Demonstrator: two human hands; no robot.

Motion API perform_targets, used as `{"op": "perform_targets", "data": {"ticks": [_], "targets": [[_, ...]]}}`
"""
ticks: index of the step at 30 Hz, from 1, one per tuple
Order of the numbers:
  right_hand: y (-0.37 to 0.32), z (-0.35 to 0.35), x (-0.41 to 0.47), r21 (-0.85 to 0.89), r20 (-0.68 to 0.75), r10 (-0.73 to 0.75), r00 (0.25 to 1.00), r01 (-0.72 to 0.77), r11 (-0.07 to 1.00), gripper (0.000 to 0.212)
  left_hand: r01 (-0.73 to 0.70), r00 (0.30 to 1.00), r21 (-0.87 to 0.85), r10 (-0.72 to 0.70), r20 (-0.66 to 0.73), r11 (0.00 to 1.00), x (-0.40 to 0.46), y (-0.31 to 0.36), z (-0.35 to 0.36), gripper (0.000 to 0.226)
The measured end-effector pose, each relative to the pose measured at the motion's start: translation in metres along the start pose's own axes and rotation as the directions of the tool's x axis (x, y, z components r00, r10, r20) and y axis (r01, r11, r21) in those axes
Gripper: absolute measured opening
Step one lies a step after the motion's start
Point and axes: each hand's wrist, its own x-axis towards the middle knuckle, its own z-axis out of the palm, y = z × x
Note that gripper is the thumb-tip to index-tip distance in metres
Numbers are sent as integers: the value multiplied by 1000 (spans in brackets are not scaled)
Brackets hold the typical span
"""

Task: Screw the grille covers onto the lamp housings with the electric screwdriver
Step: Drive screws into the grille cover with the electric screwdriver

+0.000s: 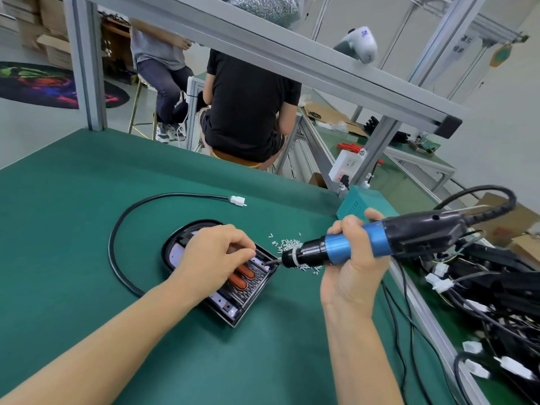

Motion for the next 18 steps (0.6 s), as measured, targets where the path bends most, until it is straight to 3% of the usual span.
{"op": "perform_targets", "data": {"ticks": [7,18], "targets": [[8,-4,3,-23,32,-32,999,32,999,32,20,1000,134,-21,4,991,5,-8,8,14],[10,-2,6,-39,53,-26,998,28,999,24,19,1000,152,-23,22,988,9,-8,7,16]]}}
